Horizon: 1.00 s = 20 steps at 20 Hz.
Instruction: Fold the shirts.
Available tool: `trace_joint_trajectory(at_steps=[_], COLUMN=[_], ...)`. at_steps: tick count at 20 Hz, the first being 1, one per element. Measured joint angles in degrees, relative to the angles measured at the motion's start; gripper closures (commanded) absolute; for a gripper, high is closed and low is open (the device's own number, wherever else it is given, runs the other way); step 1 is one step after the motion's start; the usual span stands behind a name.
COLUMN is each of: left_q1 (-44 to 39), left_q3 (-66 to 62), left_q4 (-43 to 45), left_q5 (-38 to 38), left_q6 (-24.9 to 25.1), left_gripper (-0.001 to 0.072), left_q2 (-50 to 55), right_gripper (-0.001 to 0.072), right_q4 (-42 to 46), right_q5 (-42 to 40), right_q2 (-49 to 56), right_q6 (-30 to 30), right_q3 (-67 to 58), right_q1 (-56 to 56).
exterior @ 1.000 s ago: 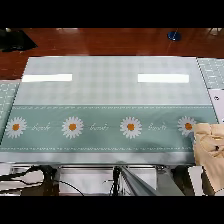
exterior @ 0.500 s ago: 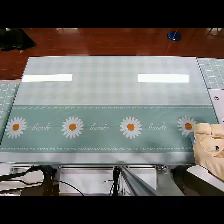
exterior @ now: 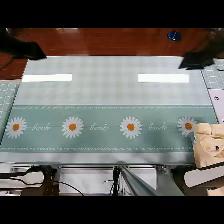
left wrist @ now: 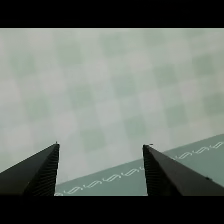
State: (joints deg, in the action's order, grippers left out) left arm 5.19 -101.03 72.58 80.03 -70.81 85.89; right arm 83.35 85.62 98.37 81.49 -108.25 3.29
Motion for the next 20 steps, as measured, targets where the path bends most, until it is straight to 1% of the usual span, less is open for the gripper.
trace_joint_trajectory(at_steps=[2, 4, 7, 12, 15, 20], left_q1=[-4.04, -8.04, -13.62, -18.86, -19.89, -20.46], left_q3=[0.17, 0.24, 0.28, 0.28, 0.28, 0.28], left_q4=[3.28, 7.28, 12.13, 14.82, 15.30, 14.99], left_q5=[1.27, 1.40, 1.09, -1.27, -3.89, -5.14], left_q6=[-1.29, -3.23, -6.21, -8.50, -10.01, -11.85], left_gripper=[0.0100, 0.0099, 0.0086, 0.0083, 0.0084, 0.0084], left_q2=[2.27, 4.63, 8.48, 12.35, 13.14, 13.49], right_gripper=[0.0278, 0.0275, 0.0273, 0.0274, 0.0274, 0.0275], right_q4=[3.67, 6.32, 4.37, 3.93, 3.26, 3.87], right_q5=[1.64, 2.36, 1.57, -0.46, -4.39, -14.43], right_q2=[1.11, 1.86, 2.27, 2.40, 1.46, -4.39], right_q6=[-0.09, 1.31, 3.26, 3.74, 1.88, 0.74], right_q3=[-1.11, -1.64, -1.73, 4.28, 9.86, 16.20], right_q1=[-6.47, -9.86, -12.00, -11.96, -11.72, -11.58])
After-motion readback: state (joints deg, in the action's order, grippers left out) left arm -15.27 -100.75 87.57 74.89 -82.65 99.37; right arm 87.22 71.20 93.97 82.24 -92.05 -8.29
